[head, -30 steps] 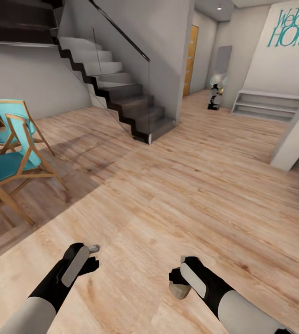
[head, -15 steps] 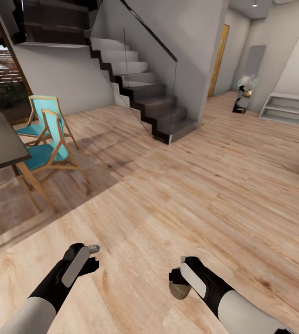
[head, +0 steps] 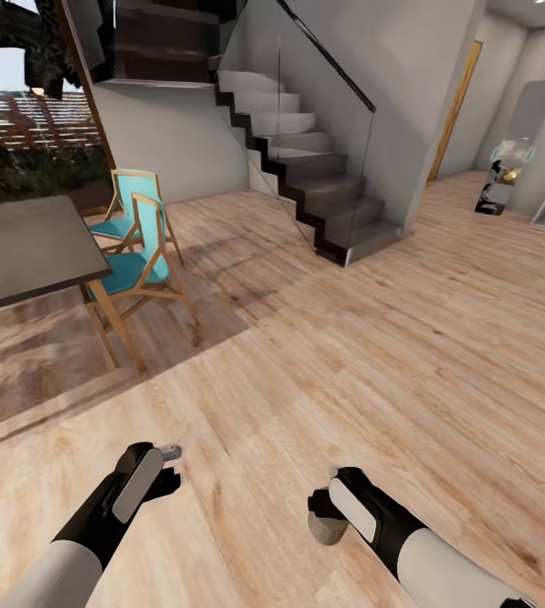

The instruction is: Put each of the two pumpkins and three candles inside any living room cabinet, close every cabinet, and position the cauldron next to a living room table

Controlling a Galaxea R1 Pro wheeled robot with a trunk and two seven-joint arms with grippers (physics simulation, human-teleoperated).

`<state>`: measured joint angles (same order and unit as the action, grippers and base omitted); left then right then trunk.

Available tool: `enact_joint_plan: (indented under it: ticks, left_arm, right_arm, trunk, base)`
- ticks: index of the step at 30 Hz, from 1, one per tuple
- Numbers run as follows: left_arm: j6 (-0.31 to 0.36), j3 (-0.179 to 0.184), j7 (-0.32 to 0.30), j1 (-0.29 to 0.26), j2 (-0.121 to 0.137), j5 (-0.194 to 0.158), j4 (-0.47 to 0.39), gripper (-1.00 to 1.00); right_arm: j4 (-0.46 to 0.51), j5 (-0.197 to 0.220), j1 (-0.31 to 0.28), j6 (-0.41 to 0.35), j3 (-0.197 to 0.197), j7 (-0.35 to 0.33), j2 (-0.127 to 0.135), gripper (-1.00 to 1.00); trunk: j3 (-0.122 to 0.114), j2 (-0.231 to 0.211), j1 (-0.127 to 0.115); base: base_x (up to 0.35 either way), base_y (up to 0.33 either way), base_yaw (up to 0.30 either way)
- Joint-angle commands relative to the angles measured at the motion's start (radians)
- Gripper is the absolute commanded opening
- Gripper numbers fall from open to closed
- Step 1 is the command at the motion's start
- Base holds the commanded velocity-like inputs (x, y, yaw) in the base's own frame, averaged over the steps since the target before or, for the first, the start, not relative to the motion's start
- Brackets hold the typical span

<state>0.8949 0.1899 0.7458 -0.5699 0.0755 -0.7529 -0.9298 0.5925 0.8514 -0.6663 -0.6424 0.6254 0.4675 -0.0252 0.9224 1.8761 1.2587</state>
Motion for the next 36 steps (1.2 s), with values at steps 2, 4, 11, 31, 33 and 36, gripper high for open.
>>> enact_joint_plan:
  ticks: [2, 4, 11, 31, 33, 36]
  left_arm:
    - [0.001, 0.004, 0.01, -0.001, 0.001, -0.011, -0.001, 1.0]
    - [0.001, 0.004, 0.01, -0.001, 0.001, -0.011, -0.001, 1.0]
    - [0.001, 0.003, 0.01, -0.001, 0.001, -0.011, -0.001, 1.0]
    - [0.0, 0.003, 0.012, -0.001, 0.001, -0.008, -0.001, 1.0]
    - [0.0, 0.003, 0.011, -0.001, 0.001, -0.008, -0.001, 1.0]
    - [0.0, 0.004, 0.011, -0.001, 0.001, -0.008, -0.001, 1.0]
  right_arm:
    - [0.001, 0.011, -0.001, 0.0, 0.005, 0.01, 0.001, -1.0]
    - [0.001, 0.011, -0.001, 0.0, 0.005, 0.011, 0.001, -1.0]
    - [0.001, 0.011, -0.001, 0.0, 0.005, 0.011, 0.001, -1.0]
    - [0.001, 0.009, -0.001, 0.0, 0.005, 0.011, 0.001, -1.0]
    - [0.001, 0.009, -0.001, 0.0, 0.005, 0.01, 0.001, -1.0]
    - [0.001, 0.01, -0.001, 0.0, 0.005, 0.01, 0.001, -1.0]
  trunk:
    - [0.001, 0.0, 0.0]
    - [0.001, 0.0, 0.0]
    - [0.001, 0.0, 0.0]
    - [0.001, 0.0, 0.0]
    - [0.001, 0.0, 0.0]
    - [0.001, 0.0, 0.0]
  base:
    - [0.0, 0.0, 0.292]
    - [0.0, 0.0, 0.292]
    - [0.0, 0.0, 0.292]
    - [-0.105, -0.047, 0.292]
    - [-0.003, -0.002, 0.292]
    - [-0.052, -0.001, 0.292]
